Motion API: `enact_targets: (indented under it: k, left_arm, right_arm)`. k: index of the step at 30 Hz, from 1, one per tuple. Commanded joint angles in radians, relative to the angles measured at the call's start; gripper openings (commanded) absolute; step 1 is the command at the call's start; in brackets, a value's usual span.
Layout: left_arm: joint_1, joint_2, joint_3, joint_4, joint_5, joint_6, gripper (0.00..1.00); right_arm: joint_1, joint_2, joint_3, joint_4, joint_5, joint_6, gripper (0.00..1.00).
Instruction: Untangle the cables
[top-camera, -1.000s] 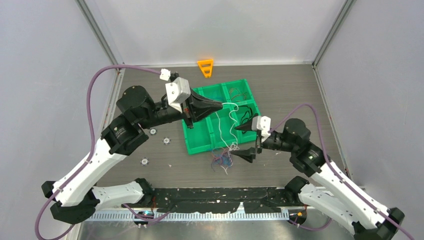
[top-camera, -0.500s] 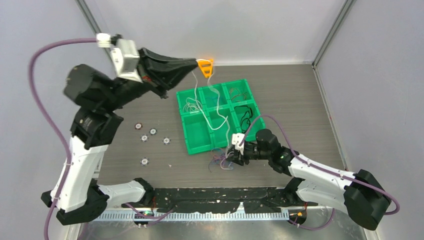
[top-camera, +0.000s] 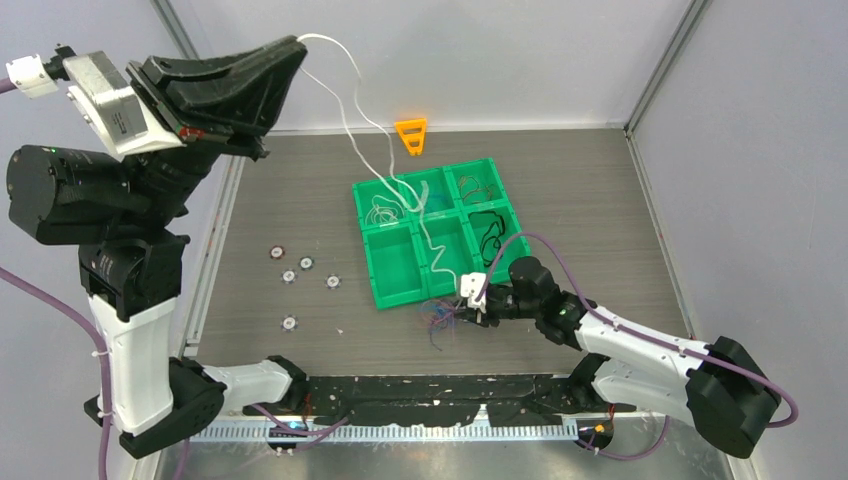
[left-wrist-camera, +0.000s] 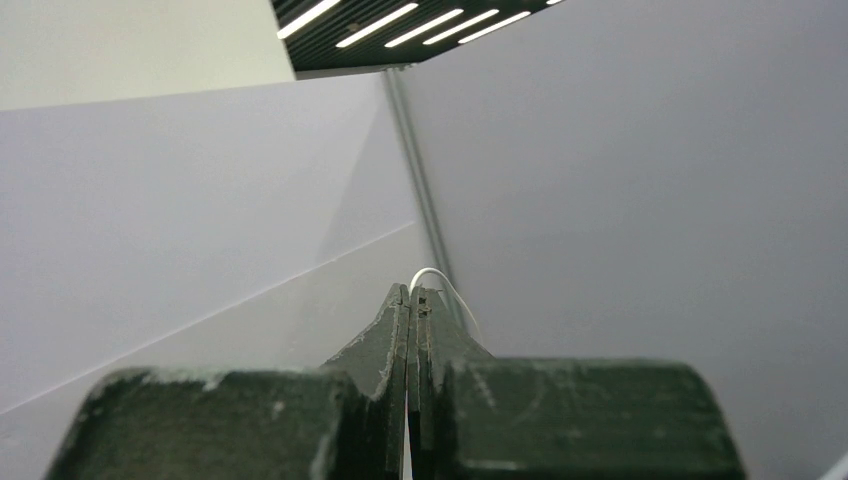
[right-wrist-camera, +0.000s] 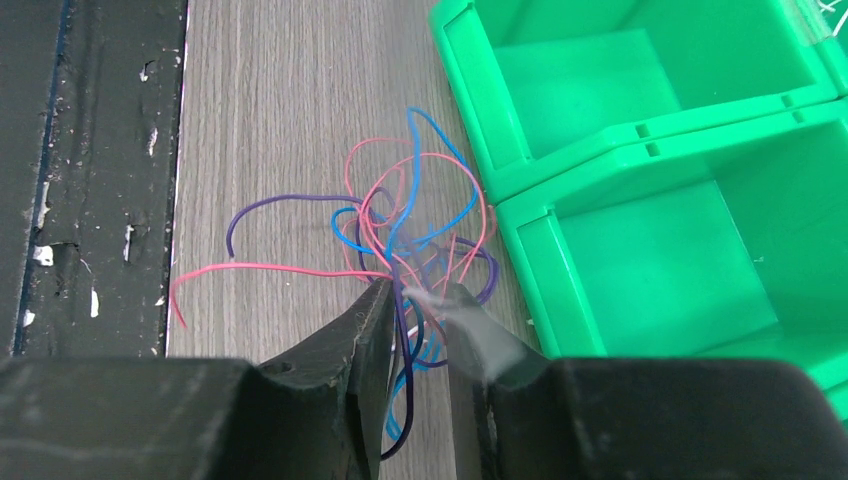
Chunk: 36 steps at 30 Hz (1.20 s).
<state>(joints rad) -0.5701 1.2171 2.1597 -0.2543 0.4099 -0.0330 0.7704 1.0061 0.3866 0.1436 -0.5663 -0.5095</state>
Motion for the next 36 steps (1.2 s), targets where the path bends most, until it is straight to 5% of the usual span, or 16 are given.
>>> enact_targets:
  k: [1, 8, 12, 17, 19, 23, 27, 36]
  left_arm:
    - [0.012, 0.044, 0.096, 0.023, -0.205, 0.144, 0.0]
    - [0.021, 0.078, 0.146, 0.076, -0.4, 0.301, 0.0]
    - [0.044, 0.048, 0.039, 0.169, -0.479, 0.371, 0.0]
    - [0.124, 0.132, 0.167, 0.191, -0.54, 0.41, 0.0]
    - [0.137, 0.136, 0.175, 0.156, -0.533, 0.39, 0.0]
    - [0.138, 0.037, -0.039, 0.17, -0.368, 0.263, 0.0]
    - [0.138, -0.011, -0.146, 0.183, -0.274, 0.147, 0.0]
    - [0.138, 0.017, -0.084, 0.147, -0.263, 0.096, 0.0]
  right_arm:
    - [-0.001, 0.001, 0.043, -0.002, -0.01, -0.035, 0.3]
    - [-0.001, 0.03, 0.068, -0.019, -0.001, -0.033, 0.31]
    - [-0.001, 0.026, 0.083, -0.054, -0.008, -0.042, 0.13]
    - [-0.001, 0.028, 0.144, -0.217, 0.034, -0.111, 0.13]
    - [-0.002, 0.02, 0.161, -0.29, 0.057, -0.14, 0.2]
    - [-0.003, -0.021, 0.211, -0.399, 0.047, -0.142, 0.54]
    - [-0.004, -0.041, 0.331, -0.358, 0.009, 0.072, 0.82]
    - [-0.002, 0.178, 0.574, -0.101, 0.063, 0.366, 0.93]
